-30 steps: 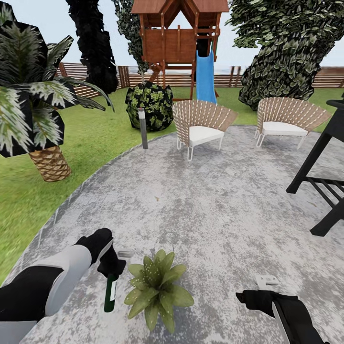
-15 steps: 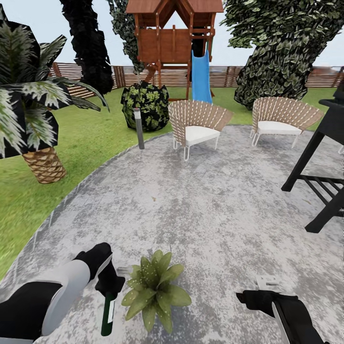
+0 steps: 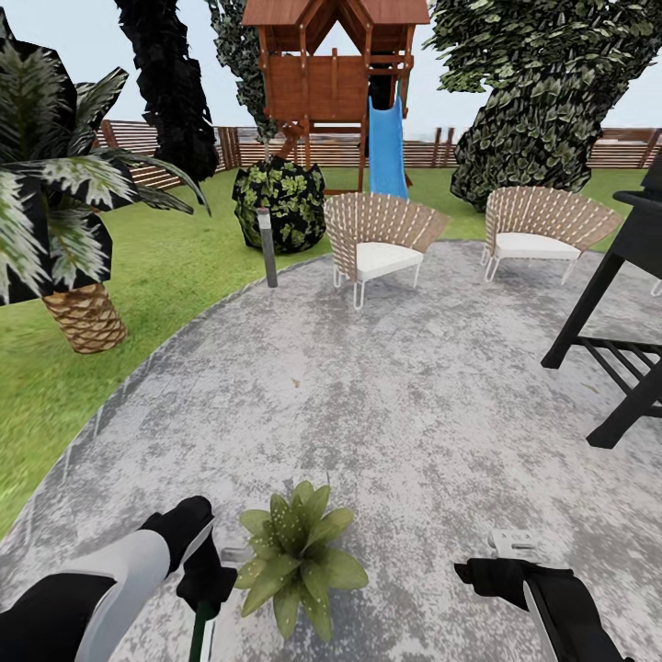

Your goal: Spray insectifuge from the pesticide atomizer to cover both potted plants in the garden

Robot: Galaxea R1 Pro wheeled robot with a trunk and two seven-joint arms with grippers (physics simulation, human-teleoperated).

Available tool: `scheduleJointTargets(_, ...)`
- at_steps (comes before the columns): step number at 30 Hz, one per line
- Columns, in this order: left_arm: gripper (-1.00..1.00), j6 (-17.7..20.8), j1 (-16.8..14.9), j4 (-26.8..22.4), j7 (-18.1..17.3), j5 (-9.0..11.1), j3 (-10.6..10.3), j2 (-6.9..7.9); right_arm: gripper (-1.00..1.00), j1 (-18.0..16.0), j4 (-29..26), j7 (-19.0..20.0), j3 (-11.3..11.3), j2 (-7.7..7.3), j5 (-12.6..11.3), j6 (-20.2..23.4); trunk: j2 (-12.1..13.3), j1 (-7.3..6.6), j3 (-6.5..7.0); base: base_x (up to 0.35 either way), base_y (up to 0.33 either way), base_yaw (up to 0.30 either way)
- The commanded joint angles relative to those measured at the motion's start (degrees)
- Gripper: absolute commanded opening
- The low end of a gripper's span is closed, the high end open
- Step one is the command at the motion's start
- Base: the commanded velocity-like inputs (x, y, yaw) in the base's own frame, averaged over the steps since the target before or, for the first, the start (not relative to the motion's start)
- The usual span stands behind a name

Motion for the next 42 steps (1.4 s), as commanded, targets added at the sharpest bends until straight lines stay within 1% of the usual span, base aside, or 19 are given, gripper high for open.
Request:
scheduleJointTargets(1,-1.00,0.1,0.0,-0.1,-0.6,-0.2,-0.4,0.02,1.00,0.0,-0.1,0.5,0.0,0.01,0.6,0.2,0.0,-0.01,-0.05,0.000,0.000,0.000)
scheduleJointTargets(6,-1.00,0.1,-0.2,-0.1,-0.5,-0.3,-0.5,0.11,1.00,0.0,-0.1,0.5,0.0,0.01,0.6,0.2,0.0,-0.01,-0.05,0.000,0.000,0.000)
scheduleJointTargets(12,-1.00,0.2,-4.4,0.0,-0.5,-0.3,-0.7,0.11,1.00,0.0,-0.1,0.5,0.0,0.01,0.5,0.2,0.0,-0.01,-0.05,0.000,0.000,0.000)
scheduleJointTargets(15,-1.00,0.2,-5.3,0.0,-0.5,-0.3,-0.7,0.11,1.00,0.0,0.0,0.5,0.0,0.01,0.6,0.2,0.0,-0.01,-0.05,0.000,0.000,0.112)
scheduleJointTargets(21,-1.00,0.2,-4.9,-0.1,-0.5,-0.3,-0.5,0.02,1.00,0.0,-0.1,0.5,0.0,0.01,0.5,0.2,0.0,-0.01,-0.05,-0.060,-0.072,0.053)
scheduleJointTargets(25,-1.00,0.2,-4.8,-0.1,-0.5,-0.3,-0.5,0.02,1.00,0.0,-0.1,0.5,0.0,0.01,0.3,0.2,0.0,-0.01,-0.05,-0.016,-0.062,0.223)
scheduleJointTargets(31,-1.00,0.1,-4.8,-0.1,-0.5,-0.3,-0.5,0.02,1.00,0.0,-0.1,0.5,0.0,0.01,0.3,0.2,0.0,-0.01,-0.05,-0.065,-0.188,0.243)
scheduleJointTargets(34,-1.00,0.1,-4.8,-0.1,-0.5,-0.3,-0.5,0.02,1.00,0.0,-0.1,0.5,0.0,0.01,0.3,0.2,0.0,-0.01,-0.05,-0.011,-0.289,0.047)
scheduleJointTargets(39,-1.00,0.1,-4.7,-0.1,-0.5,-0.1,-0.4,0.12,1.00,0.0,-0.1,0.5,0.0,-0.08,0.3,0.2,0.0,-0.01,-0.05,-0.011,-0.016,0.006)
scheduleJointTargets(42,-1.00,0.1,-4.7,-0.1,-0.5,-0.1,-0.4,0.11,1.00,0.0,-0.1,0.5,0.0,-0.07,0.3,0.2,0.0,-0.01,-0.05,-0.186,-0.104,0.129)
